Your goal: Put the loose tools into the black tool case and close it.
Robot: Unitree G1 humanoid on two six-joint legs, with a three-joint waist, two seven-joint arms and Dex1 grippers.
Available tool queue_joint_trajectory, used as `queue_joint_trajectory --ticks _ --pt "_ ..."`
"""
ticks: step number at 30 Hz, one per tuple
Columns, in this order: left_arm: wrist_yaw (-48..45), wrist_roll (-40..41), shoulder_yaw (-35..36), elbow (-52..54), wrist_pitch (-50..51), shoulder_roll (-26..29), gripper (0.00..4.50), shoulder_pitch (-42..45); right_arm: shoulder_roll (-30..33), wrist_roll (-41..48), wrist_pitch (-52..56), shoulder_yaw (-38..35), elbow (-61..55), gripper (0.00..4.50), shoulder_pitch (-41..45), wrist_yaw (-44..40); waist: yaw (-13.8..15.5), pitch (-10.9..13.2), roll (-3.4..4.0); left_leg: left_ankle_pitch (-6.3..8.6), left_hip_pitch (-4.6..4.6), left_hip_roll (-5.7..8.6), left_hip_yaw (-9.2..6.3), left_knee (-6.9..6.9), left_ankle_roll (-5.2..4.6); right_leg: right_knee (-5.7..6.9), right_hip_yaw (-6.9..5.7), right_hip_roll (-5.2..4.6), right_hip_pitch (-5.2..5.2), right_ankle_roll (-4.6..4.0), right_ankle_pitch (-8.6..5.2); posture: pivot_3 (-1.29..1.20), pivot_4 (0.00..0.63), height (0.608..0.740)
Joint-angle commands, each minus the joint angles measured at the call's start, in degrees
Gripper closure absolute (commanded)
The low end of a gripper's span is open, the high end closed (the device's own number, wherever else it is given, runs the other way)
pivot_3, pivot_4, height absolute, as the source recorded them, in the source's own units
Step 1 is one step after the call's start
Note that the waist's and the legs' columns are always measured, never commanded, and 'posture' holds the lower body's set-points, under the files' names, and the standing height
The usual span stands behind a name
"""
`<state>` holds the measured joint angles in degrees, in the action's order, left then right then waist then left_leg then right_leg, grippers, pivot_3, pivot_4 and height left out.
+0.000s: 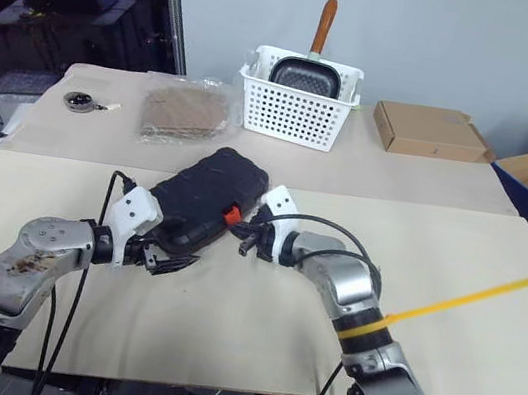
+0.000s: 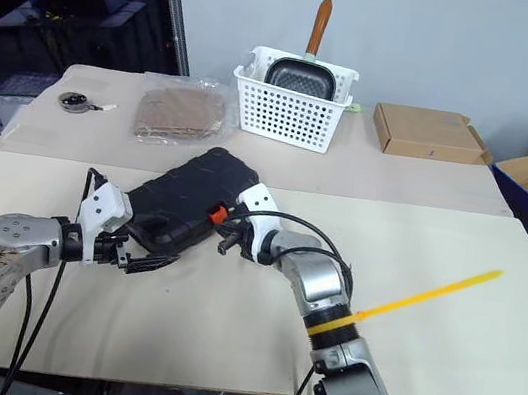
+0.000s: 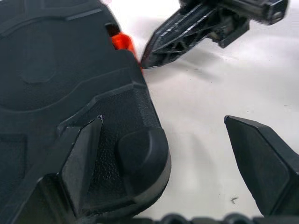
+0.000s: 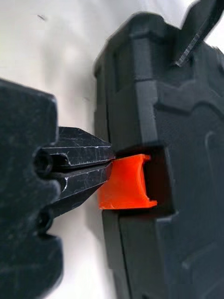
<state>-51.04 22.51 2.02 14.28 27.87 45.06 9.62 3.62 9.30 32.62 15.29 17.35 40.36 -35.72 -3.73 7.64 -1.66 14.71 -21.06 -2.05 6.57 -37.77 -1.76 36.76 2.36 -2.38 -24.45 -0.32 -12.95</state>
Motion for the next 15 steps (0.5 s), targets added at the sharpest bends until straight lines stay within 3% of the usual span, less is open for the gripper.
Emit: queue_joint_trajectory --ticks 1,9,15 --pt "-0.2 -0.6 -1.7 -1.0 2.3 -0.1 0.00 -1.3 -1.8 -0.6 -3.8 0.0 2.0 4.45 1.6 0.2 -0.3 0.0 0.00 0.00 0.00 0.00 0.00 0.00 0.00 0.00 0.00 0.00 0.00 0.00 0.00 0.00 0.150 0.740" --pt "0.5 -0.6 -1.5 -0.8 3.0 -0.6 0.00 -1.6 1.3 4.5 -1.1 -3.7 -9.7 4.45 -2.0 -3.2 -0.1 0.0 0.01 0.01 -0.08 -0.03 -0.04 0.04 0.01 -0.03 -0.05 -0.10 -0.03 0.02 -0.01 0.00 0.150 0.740" --pt "0.7 -0.8 -1.7 -1.3 3.2 -1.0 0.00 -1.1 -3.0 5.0 -6.1 -6.7 -2.4 4.45 0.9 -0.4 -0.1 0.0 0.01 0.02 -0.06 -0.03 -0.04 0.04 0.00 -0.03 -0.05 -0.12 -0.02 0.02 -0.01 0.00 0.150 0.740"
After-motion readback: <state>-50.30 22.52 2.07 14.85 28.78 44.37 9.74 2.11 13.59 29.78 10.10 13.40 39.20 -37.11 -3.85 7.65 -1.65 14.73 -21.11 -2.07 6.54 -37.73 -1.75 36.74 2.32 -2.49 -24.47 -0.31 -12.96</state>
